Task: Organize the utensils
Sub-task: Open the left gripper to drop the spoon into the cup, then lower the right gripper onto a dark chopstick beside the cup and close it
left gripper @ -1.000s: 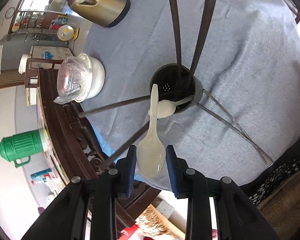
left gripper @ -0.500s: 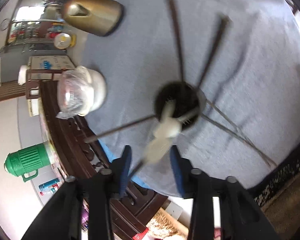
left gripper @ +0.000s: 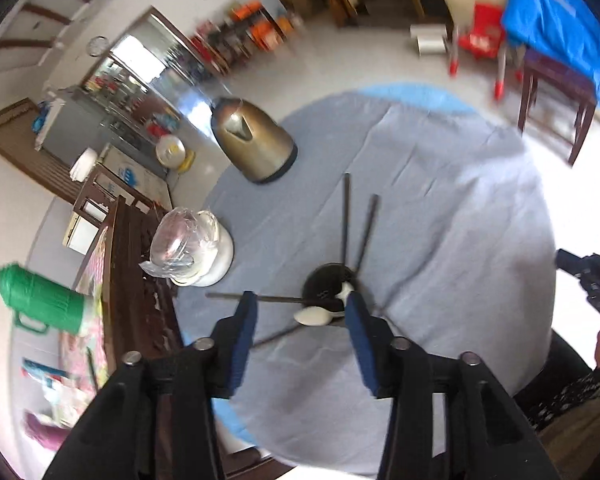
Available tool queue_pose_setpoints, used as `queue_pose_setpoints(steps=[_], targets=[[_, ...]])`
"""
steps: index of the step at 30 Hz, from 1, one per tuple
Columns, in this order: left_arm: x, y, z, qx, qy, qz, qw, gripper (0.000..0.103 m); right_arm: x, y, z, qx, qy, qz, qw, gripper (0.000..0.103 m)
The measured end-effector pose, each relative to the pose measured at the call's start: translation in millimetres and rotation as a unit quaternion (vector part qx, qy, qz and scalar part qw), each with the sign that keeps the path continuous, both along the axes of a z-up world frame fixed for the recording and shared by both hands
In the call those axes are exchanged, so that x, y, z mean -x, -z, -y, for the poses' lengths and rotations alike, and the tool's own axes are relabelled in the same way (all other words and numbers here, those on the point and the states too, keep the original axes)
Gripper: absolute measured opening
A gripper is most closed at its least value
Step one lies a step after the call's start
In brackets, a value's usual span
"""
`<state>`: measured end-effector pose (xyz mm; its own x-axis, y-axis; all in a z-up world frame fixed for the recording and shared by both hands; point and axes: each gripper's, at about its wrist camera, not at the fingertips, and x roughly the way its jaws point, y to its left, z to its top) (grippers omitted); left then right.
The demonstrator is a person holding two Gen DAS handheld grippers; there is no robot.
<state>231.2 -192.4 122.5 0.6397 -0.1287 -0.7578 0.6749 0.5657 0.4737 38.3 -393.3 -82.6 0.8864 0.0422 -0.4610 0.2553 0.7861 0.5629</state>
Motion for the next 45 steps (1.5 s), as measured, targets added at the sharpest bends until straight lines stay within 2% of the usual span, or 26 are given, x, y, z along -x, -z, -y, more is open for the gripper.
queue_pose_setpoints(steps=[2,6,9,12,15,20,22,28,32,35,39,45], targets=[[19.1,7.0,-17.9,0.036,0.003,0.008,0.9993,0.058,-1.2,-5.6,-9.3,0.011,-0.008,-0.001,1.0,0.012],[44.2,33.1,-63.2,0.115,-0.029,0.018,0.9928,0.058,-8.4,-13.7,-29.5,0.027,-0.032,-0.01,0.999,0.012],[49.7,59.9,-95.9,0.166,-0.081,0.011,0.9827,0.06,-14.4,-18.9,-47.1,0.042,-0.049,-0.021,0.998,0.012],[45.0,86.3,-126.1,0.204,-0.146,0.01,0.968,0.06,-21.5,-22.5,-66.0,0.056,-0.067,-0.032,0.996,0.012],[50.5,112.2,-144.0,0.206,-0.201,0.022,0.9572,0.06,-31.6,-24.5,-89.5,0.07,-0.089,-0.043,0.993,0.012],[60.8,143.3,-148.1,0.188,-0.209,0.02,0.9595,0.06,-47.7,-21.6,-120.9,0.09,-0.12,-0.059,0.987,0.012],[62.2,152.9,-149.3,0.193,-0.206,0.002,0.9593,0.06,-54.4,-20.2,-128.4,0.091,-0.126,-0.065,0.986,0.012],[54.8,171.8,-162.5,0.222,-0.234,-0.051,0.9451,0.06,-89.0,-16.4,-140.1,0.111,-0.141,-0.095,0.979,0.012],[50.3,178.0,-170.8,0.23,-0.25,-0.06,0.9387,0.06,-126.0,-4.6,-144.0,0.099,-0.164,-0.119,0.974,0.012],[47.2,182.7,-175.6,0.225,-0.262,-0.062,0.9363,0.06,-158.3,13.1,-144.1,0.061,-0.176,-0.143,0.972,0.012],[43.4,190.2,-177.4,0.218,-0.275,-0.067,0.934,0.06,-187.7,34.0,-145.9,0.044,-0.175,-0.17,0.969,0.012],[37.5,193.2,-177.8,0.21,-0.288,-0.058,0.9327,0.06,-204.7,41.8,-144.9,0.032,-0.164,-0.181,0.969,0.012]])
